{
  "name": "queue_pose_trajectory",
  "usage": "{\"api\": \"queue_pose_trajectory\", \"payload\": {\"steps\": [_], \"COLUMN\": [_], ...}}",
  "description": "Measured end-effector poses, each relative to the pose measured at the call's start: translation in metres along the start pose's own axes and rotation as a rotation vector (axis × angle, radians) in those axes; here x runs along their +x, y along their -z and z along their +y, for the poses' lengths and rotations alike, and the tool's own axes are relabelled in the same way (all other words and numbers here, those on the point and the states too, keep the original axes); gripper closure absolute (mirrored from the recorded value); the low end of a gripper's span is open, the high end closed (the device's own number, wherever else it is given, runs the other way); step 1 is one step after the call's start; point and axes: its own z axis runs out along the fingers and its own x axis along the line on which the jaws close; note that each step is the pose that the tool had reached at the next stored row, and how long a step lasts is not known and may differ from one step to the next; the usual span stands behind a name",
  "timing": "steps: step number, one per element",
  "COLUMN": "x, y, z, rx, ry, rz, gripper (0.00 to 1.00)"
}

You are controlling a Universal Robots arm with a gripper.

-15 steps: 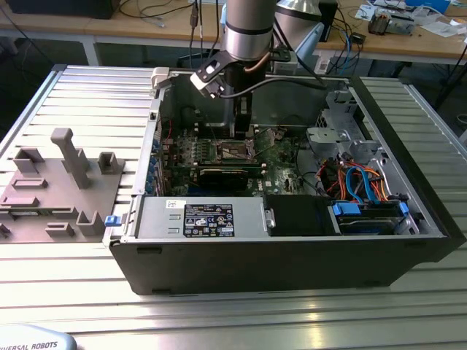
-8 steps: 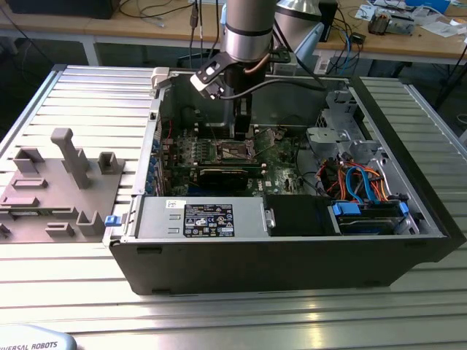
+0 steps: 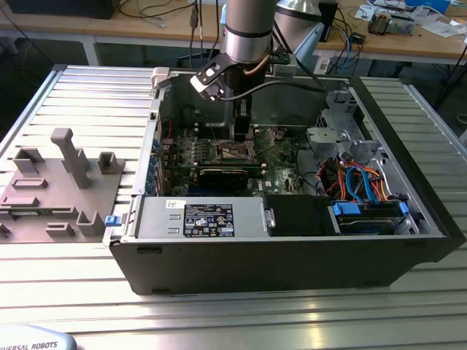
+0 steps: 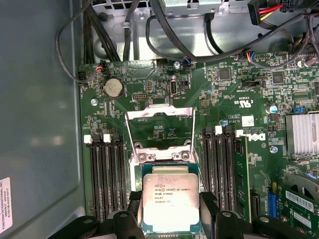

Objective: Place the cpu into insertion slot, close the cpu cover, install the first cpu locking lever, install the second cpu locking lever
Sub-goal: 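Place the cpu into insertion slot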

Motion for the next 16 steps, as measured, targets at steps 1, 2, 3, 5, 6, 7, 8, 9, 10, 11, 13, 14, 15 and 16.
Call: {"api": "queue_pose_trajectory", "payload": {"steps": [1, 2, 3, 5, 6, 7, 8, 9, 10, 11, 13, 14, 15, 16], "x": [0.0, -0.0001, -0.0001, -0.0001, -0.0001, -0.0001, -0.0002, -0.0002, -0.0002, -0.0002, -0.0002, -0.0002, -0.0003, -0.0003], "y": [-0.0022, -0.004, -0.0041, -0.0044, -0.0046, -0.0068, -0.0087, -0.0088, -0.009, -0.0092, -0.0116, -0.0142, -0.0143, -0.0144], "z": [-0.0001, -0.0001, -0.0001, -0.0001, -0.0001, -0.0001, -0.0002, -0.0002, -0.0002, -0.0002, -0.0002, -0.0003, -0.0003, -0.0003], "rx": [0.0, 0.0, 0.0, 0.0, 0.0, -0.0001, 0.0, 0.0, 0.0, -0.0001, 0.0, -0.0001, 0.0, 0.0], "ry": [0.0, 0.0, 0.0, 0.0, 0.0, 0.0, 0.0, 0.0, 0.0, 0.0, 0.0, 0.0, 0.0, 0.0], "rz": [0.0, -0.0001, 0.0, 0.0, 0.0, 0.0001, 0.0, 0.0, 0.0, 0.0, 0.0, 0.0, 0.0, 0.0], "gripper": [0.46, 0.46, 0.46, 0.46, 0.46, 0.46, 0.46, 0.46, 0.46, 0.46, 0.46, 0.46, 0.46, 0.46]}}
